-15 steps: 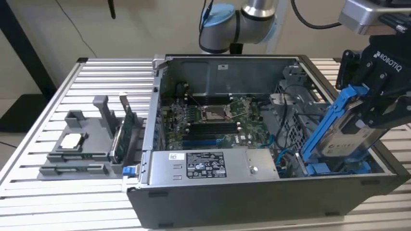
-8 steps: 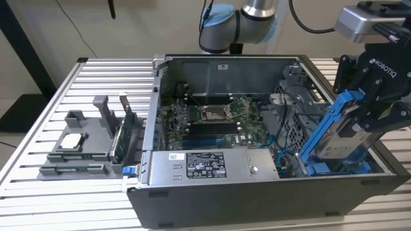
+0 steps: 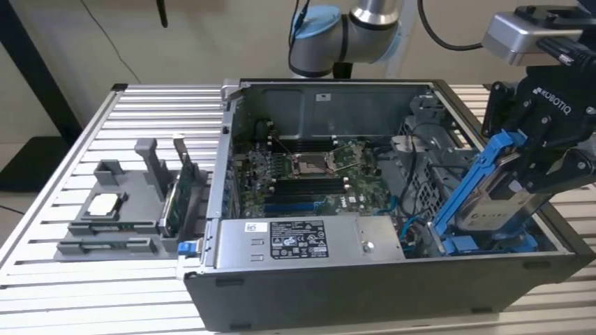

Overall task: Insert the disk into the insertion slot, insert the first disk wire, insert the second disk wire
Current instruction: 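Insert the disk into the insertion slot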

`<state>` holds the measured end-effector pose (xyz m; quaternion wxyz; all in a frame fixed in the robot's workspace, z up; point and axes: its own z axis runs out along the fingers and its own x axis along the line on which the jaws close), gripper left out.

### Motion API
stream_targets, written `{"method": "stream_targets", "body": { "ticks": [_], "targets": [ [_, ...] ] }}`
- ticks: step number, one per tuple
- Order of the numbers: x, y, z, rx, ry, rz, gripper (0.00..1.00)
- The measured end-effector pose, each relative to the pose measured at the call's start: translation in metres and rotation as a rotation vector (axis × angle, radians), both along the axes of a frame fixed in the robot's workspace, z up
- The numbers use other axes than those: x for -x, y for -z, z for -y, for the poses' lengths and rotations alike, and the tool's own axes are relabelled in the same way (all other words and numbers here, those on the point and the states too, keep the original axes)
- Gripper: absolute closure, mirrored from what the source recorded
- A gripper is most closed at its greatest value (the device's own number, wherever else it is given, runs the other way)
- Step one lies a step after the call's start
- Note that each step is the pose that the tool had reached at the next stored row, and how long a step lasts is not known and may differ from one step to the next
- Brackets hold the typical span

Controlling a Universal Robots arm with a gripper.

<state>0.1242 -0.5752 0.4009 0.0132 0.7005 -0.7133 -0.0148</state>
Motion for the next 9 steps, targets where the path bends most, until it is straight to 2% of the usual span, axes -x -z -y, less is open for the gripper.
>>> {"method": "stream_targets", "body": {
  "ticks": [4, 6, 9],
  "targets": [
    [0.0, -0.0051, 0.0001, -0.0038, 0.0, -0.0013, 0.67],
    [0.0, -0.0131, 0.0001, -0.0006, 0.0, -0.0016, 0.67],
    [0.0, -0.016, 0.0001, -0.0007, 0.0, -0.0013, 0.67]
  ]
}}
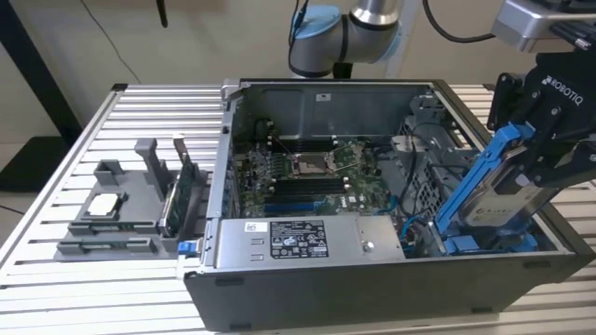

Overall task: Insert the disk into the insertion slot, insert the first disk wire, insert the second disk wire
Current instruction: 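Insert the disk into the insertion slot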

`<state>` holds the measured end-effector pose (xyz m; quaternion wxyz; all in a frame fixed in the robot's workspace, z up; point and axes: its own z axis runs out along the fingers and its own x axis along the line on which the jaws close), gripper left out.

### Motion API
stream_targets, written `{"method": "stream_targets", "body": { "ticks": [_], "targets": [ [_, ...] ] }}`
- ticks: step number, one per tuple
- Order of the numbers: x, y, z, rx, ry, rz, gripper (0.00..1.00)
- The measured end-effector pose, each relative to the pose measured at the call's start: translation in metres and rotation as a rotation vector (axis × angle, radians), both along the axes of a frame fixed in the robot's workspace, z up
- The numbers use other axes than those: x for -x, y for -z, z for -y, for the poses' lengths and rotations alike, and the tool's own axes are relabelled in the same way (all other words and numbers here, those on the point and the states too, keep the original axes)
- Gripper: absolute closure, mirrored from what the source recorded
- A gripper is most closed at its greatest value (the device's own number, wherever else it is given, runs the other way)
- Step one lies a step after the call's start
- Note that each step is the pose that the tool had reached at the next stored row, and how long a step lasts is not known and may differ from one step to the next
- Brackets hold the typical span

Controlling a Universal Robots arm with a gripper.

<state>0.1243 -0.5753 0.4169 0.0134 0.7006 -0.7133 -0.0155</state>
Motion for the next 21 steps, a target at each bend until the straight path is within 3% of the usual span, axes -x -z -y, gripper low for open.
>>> {"method": "stream_targets", "body": {
  "ticks": [5, 8, 11, 15, 21],
  "targets": [
    [0.0, -0.0004, -0.0001, 0.0003, 0.0, 0.0027, 0.67],
    [0.002, -0.0005, 0.0, 0.0005, 0.0, 0.011, 0.67],
    [0.008, -0.0005, 0.0002, 0.0004, 0.0, 0.0346, 0.67],
    [0.014, -0.0003, 0.0003, 0.0003, 0.0, 0.0749, 0.67],
    [0.015, 0.001, 0.0002, 0.0002, 0.0, 0.0771, 0.67]
  ]
}}
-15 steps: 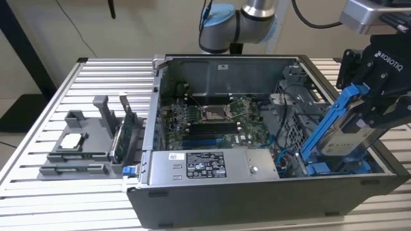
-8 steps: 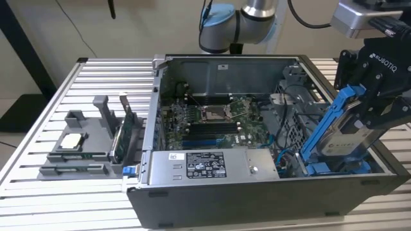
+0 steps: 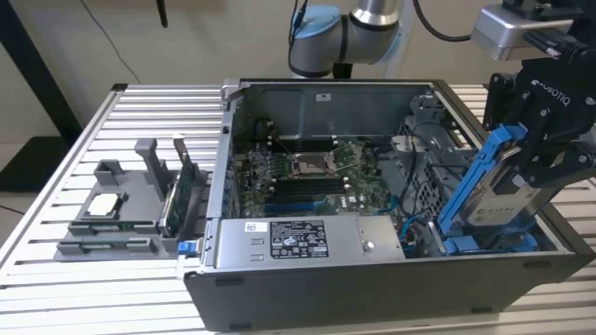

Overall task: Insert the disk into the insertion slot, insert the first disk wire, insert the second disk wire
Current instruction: 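Insert the disk into the insertion slot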

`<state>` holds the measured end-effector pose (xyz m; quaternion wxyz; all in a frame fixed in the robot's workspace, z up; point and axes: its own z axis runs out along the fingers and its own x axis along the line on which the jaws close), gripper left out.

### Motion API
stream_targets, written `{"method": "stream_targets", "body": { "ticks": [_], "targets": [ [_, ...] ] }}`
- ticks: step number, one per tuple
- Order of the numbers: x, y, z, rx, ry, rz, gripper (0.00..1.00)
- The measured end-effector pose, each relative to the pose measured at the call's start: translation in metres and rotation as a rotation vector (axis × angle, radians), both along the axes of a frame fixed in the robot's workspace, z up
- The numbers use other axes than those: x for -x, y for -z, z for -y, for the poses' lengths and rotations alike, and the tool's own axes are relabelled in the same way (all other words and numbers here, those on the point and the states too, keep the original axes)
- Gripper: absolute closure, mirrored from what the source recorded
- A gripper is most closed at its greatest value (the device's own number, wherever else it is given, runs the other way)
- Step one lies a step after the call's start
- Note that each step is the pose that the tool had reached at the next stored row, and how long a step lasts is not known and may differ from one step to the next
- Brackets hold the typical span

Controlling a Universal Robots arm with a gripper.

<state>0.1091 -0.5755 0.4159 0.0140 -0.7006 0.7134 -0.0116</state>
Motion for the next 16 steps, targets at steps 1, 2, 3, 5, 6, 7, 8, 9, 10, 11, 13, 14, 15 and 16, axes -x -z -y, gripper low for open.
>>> {"method": "stream_targets", "body": {
  "ticks": [1, 2, 3, 5, 6, 7, 8, 9, 10, 11, 13, 14, 15, 16],
  "targets": [
    [0.0, 0.0009, 0.0, 0.0003, 0.001, 0.0, 0.67],
    [0.0001, 0.0019, 0.0, 0.0001, 0.002, 0.0, 0.67],
    [0.0001, 0.0025, 0.0, 0.0001, 0.003, 0.0, 0.67],
    [0.0001, 0.0033, -0.0001, 0.0, 0.007, 0.0, 0.67],
    [0.0001, 0.0034, -0.0001, -0.0001, 0.008, 0.0, 0.67],
    [0.0001, 0.0033, -0.0001, 0.0, 0.01, -0.0003, 0.67],
    [0.0002, 0.0033, -0.0001, 0.0001, 0.011, -0.0009, 0.67],
    [0.0002, 0.0034, -0.0001, 0.0, 0.013, -0.002, 0.67],
    [0.0002, 0.0033, -0.0001, 0.0, 0.014, -0.0041, 0.67],
    [0.0002, 0.0033, -0.0002, 0.0, 0.015, -0.0068, 0.67],
    [0.0002, 0.0033, -0.0002, 0.0004, 0.018, -0.0121, 0.67],
    [0.0002, 0.0034, -0.0002, 0.0004, 0.019, -0.0139, 0.67],
    [0.0002, 0.004, -0.0002, -0.0002, 0.019, -0.0146, 0.67],
    [0.0002, 0.0046, -0.0002, -0.0015, 0.019, -0.0147, 0.67]
  ]
}}
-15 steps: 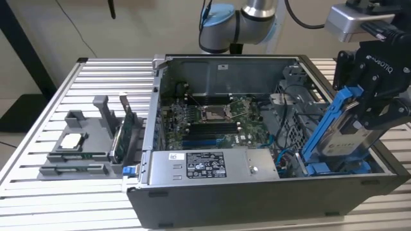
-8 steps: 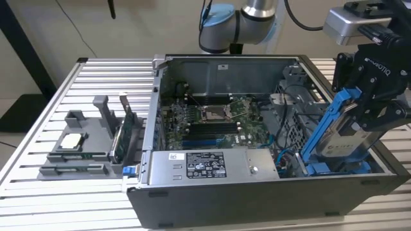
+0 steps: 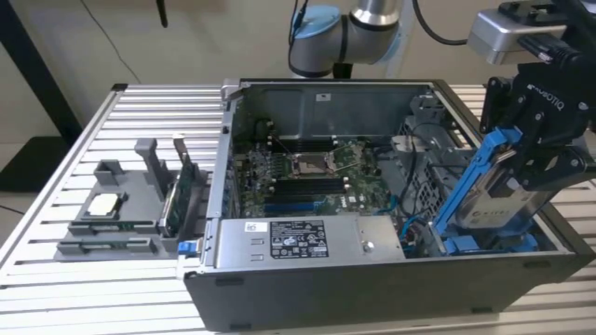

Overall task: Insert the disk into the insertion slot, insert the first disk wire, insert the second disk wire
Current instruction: 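Insert the disk into the insertion slot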

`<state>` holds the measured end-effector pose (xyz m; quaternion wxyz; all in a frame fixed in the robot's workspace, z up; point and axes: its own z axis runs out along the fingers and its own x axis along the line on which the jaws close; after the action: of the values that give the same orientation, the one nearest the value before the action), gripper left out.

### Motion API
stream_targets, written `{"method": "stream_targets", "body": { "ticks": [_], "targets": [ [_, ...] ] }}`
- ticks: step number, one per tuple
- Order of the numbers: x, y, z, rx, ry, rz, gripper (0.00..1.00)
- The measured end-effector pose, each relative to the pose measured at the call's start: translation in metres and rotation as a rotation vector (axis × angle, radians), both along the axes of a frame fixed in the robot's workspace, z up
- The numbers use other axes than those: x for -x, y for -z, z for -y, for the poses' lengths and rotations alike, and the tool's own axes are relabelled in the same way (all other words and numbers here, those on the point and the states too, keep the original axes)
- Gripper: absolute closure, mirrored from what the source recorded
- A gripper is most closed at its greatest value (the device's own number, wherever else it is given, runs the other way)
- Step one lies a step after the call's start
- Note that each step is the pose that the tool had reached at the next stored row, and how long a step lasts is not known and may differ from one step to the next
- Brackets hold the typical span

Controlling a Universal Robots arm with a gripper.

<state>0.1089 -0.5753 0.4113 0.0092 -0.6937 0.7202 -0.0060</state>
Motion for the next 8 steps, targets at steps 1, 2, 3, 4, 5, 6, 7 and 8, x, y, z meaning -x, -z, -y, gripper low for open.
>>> {"method": "stream_targets", "body": {
  "ticks": [1, 2, 3, 4, 5, 6, 7, 8],
  "targets": [
    [-0.0003, 0.0006, 0.0, -0.0024, 0.0, -0.0001, 0.67],
    [-0.0006, 0.0012, 0.0, -0.0049, 0.0, -0.0001, 0.67],
    [-0.0009, 0.0016, 0.0, -0.007, 0.0, -0.0001, 0.67],
    [-0.0013, 0.002, 0.0, -0.0091, 0.0, 0.0, 0.67],
    [-0.0017, 0.0023, 0.0, -0.011, 0.0, 0.0001, 0.67],
    [-0.0019, 0.0028, 0.0, -0.013, 0.0, 0.0001, 0.67],
    [-0.0022, 0.0033, 0.0, -0.015, 0.0, -0.0001, 0.67],
    [-0.0023, 0.0037, 0.0, -0.0164, 0.0, -0.0001, 0.67]
  ]
}}
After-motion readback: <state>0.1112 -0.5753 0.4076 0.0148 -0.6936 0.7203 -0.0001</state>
